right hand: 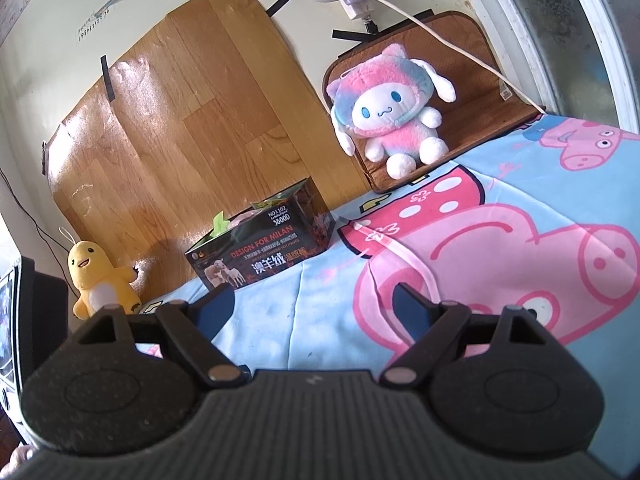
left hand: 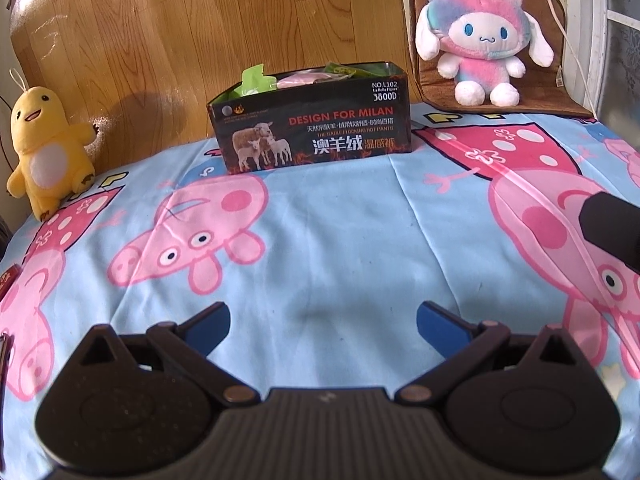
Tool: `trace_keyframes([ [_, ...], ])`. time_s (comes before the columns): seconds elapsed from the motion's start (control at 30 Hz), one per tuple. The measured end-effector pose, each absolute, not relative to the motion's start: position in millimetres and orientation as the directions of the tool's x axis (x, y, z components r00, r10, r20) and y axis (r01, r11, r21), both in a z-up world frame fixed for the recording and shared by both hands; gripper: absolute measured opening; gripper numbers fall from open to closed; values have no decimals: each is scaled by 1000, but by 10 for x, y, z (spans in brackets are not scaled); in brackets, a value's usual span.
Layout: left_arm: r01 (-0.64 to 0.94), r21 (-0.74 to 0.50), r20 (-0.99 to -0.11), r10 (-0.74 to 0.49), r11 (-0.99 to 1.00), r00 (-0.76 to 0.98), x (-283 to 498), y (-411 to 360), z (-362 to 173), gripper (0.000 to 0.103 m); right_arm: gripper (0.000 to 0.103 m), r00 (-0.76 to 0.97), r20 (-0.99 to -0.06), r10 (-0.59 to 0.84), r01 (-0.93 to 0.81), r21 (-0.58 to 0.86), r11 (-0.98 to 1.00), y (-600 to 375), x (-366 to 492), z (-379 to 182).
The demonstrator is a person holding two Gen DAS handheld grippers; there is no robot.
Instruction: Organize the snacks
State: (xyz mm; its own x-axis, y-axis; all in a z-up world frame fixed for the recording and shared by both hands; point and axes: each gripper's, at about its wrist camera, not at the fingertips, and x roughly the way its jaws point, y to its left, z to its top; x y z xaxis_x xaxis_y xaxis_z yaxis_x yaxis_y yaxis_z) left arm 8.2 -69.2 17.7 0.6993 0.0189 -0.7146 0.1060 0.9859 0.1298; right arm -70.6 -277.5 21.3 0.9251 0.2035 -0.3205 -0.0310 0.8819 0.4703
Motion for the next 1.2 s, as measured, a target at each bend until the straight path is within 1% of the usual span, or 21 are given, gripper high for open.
trace_keyframes([
  [1.2,84,167,-713,61,982,699,102,-658,146,103,88,919,-332,213,-33,473,880,-2773,-680,189],
])
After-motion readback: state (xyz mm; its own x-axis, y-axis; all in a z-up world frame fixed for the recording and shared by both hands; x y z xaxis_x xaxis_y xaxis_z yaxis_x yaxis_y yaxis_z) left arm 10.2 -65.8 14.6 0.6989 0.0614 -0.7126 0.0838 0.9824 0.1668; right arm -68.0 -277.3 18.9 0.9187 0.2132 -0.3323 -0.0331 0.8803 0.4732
